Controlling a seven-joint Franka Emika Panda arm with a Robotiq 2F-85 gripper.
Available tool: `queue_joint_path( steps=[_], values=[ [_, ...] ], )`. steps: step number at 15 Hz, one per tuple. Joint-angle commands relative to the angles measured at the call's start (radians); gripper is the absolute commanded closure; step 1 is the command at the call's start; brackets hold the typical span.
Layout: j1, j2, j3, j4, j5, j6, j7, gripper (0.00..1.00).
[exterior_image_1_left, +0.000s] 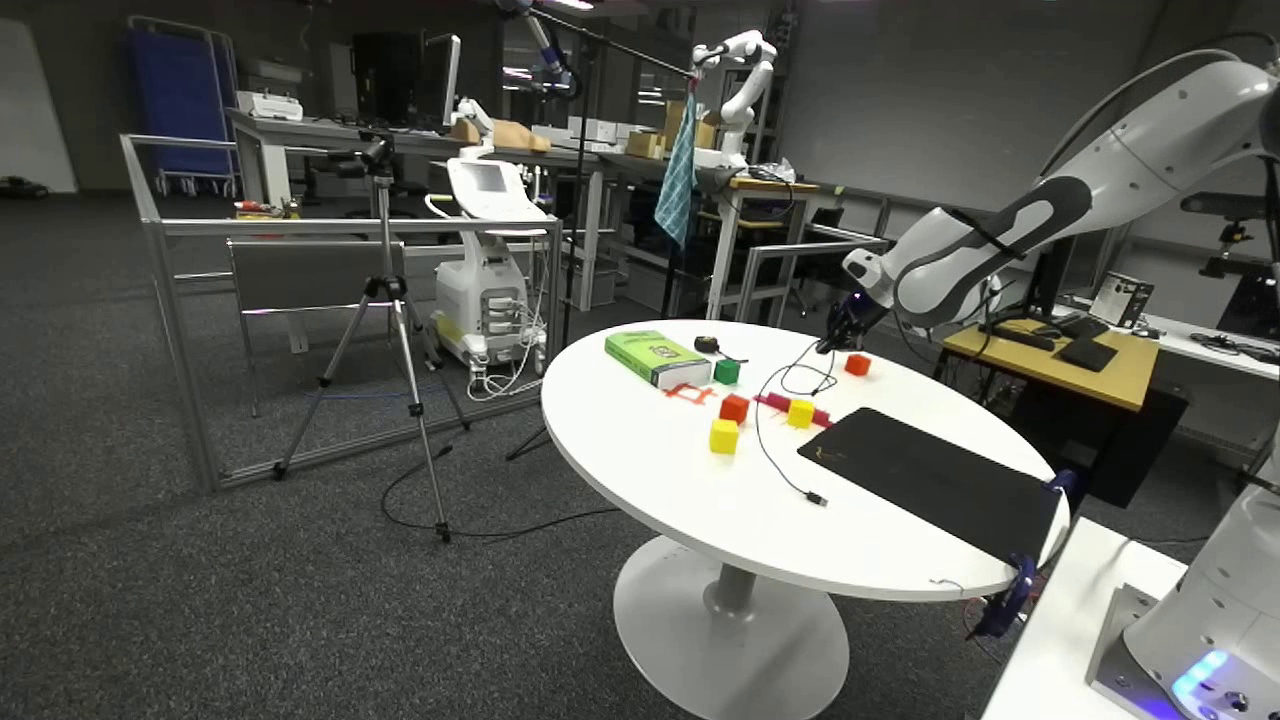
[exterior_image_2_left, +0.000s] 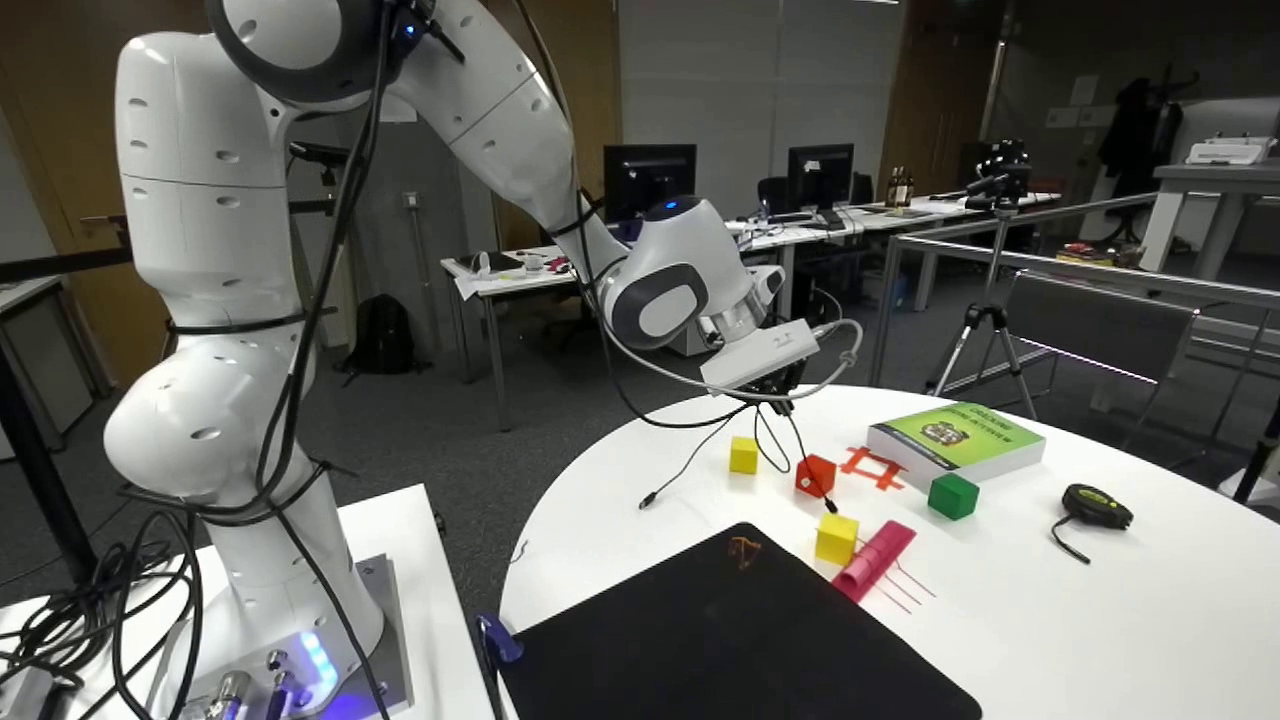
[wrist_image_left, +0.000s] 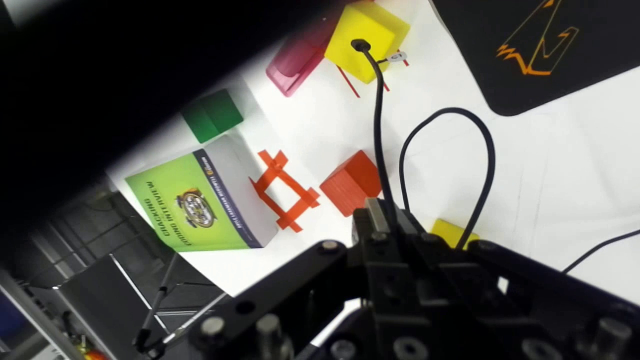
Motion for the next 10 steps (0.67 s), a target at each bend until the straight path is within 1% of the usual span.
queue_joint_path(
  steps=[1, 2, 3, 4, 8, 10],
  values=[
    [0.029, -0.121, -0.102, -0.142, -0.084, 0.154, 0.160, 0.99],
    [0.062, -0.134, -0.175, -0.165, -0.112, 0.203, 0.180, 0.99],
    [0.070, -0.139, -0.229, -0.181, -0.134, 0.240, 0.169, 0.99],
    [0.081, -0.135, -0.281, -0.189, -0.125, 0.270, 0.136, 0.99],
    [0.135, -0.048, -0.448, -0.201, 0.034, 0.379, -0.075, 0.99],
    [0.197, 0.002, -0.517, -0.215, 0.148, 0.419, -0.183, 0.99]
  ],
)
